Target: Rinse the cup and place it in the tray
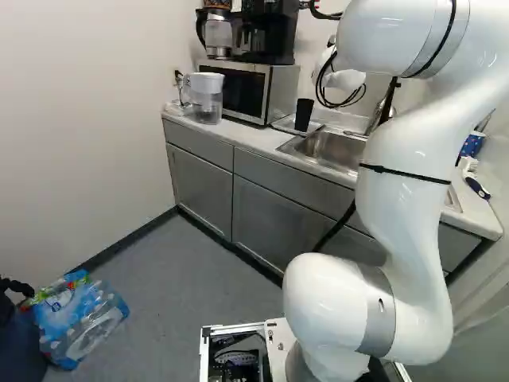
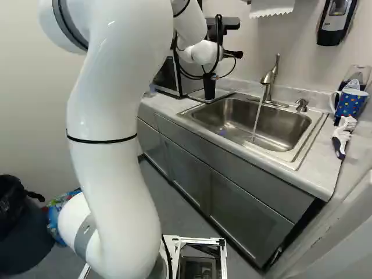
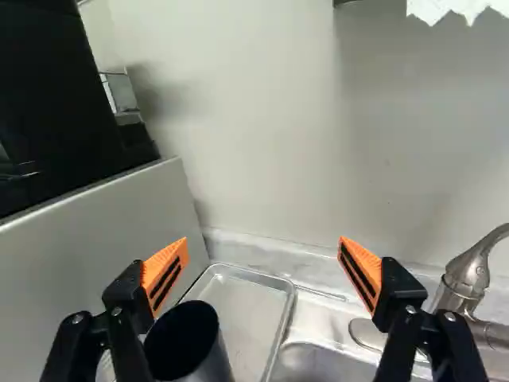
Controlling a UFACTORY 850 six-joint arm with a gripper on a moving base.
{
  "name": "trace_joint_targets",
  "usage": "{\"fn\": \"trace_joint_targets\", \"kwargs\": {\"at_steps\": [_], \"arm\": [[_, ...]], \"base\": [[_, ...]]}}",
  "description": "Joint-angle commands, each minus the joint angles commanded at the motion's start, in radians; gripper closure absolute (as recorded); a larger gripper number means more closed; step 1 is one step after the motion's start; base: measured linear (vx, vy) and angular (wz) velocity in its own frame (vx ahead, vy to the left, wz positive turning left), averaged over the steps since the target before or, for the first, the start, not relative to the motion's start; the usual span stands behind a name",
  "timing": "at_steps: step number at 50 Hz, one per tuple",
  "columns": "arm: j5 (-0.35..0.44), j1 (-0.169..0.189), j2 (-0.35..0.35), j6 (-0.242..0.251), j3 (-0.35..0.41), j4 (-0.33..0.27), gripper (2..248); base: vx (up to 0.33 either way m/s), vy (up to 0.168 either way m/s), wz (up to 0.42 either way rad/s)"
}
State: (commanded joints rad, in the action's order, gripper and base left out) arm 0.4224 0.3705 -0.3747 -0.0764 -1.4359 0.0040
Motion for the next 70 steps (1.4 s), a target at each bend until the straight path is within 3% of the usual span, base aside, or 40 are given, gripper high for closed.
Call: {"fn": "trace_joint_targets", "kwargs": {"at_steps": [45,70], "arm": [[-0.215,0.073,0.007,0.000,-0.085,0.000,3],[-0.265,0.111,0.031,0.000,-0.108,0.000,3]], "base": [[0.000,0.000,0.000],[0.000,0.000,0.000]]}}
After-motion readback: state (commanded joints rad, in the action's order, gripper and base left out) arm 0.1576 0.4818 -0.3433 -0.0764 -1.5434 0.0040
